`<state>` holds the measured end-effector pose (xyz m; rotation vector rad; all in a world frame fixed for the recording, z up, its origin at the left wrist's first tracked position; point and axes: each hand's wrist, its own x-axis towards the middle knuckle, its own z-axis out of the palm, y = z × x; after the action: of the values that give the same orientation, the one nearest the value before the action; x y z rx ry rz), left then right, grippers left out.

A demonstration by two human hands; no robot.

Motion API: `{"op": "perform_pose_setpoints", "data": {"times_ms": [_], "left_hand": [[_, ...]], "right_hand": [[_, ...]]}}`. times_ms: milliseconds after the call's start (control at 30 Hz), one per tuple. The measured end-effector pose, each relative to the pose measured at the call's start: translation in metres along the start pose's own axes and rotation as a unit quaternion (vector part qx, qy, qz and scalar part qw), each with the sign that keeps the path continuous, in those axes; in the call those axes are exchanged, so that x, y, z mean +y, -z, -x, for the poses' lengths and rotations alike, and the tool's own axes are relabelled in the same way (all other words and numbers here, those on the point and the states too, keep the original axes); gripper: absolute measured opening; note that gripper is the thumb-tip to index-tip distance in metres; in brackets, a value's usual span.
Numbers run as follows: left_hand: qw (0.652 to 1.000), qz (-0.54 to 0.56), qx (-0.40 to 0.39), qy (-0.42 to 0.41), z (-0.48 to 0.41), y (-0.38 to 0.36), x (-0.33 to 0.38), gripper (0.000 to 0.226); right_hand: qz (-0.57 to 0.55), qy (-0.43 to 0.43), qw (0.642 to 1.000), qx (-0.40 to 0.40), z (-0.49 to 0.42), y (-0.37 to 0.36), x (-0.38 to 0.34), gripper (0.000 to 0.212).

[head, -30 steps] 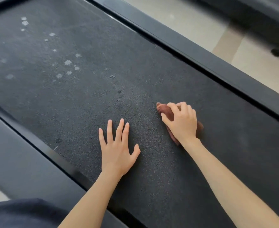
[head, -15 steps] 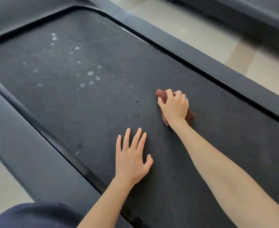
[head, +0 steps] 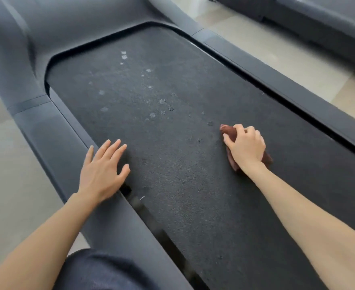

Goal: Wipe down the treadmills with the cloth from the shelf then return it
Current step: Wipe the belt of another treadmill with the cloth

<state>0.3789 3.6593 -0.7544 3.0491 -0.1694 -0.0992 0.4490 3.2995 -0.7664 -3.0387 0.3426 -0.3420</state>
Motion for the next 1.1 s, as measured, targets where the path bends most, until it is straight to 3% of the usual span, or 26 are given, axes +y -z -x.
{"op": "perform_pose_setpoints", "data": {"times_ms": [100, 267, 467, 567, 667, 733, 833, 967, 1100], "left_hand": [[1.0, 0.001, -0.011, 0.012, 0.01, -0.007, -0.021, 0.072], [1.0, 0.012, -0.009, 0.011, 0.012, -0.009, -0.023, 0.073], [1.0, 0.003, -0.018, -0.012, 0.01, -0.007, -0.033, 0.073], [0.998, -0.003, -0.025, -0.06, 0.001, -0.003, -0.047, 0.07], [0.997, 0.023, -0.01, -0.079, -0.002, -0.002, -0.053, 0.064], [0.996, 0.035, -0.004, -0.082, -0.002, -0.002, -0.052, 0.062], [0.996, 0.048, 0.001, -0.077, -0.001, -0.003, -0.053, 0.066], [0.997, 0.045, 0.007, -0.068, -0.002, -0.006, -0.054, 0.072], [0.997, 0.029, 0.0, -0.074, -0.005, -0.01, -0.056, 0.068]], "right_hand": [[0.003, -0.003, 1.0, -0.001, -0.022, -0.011, -0.059, 0.044], [-0.058, 0.189, 0.98, -0.015, 0.037, -0.008, -0.159, 0.04], [-0.124, 0.413, 0.902, -0.001, 0.114, 0.01, -0.117, 0.034], [-0.08, 0.362, 0.929, 0.004, 0.082, 0.004, -0.12, 0.034], [-0.032, 0.232, 0.972, -0.016, 0.04, -0.003, -0.175, 0.038], [-0.024, 0.203, 0.978, -0.036, 0.034, -0.007, -0.207, 0.039], [-0.048, 0.257, 0.965, -0.017, 0.069, 0.002, -0.21, 0.034], [-0.116, 0.357, 0.927, 0.008, 0.142, 0.012, -0.146, 0.032], [-0.115, 0.377, 0.919, 0.027, 0.158, 0.011, -0.12, 0.034]]}}
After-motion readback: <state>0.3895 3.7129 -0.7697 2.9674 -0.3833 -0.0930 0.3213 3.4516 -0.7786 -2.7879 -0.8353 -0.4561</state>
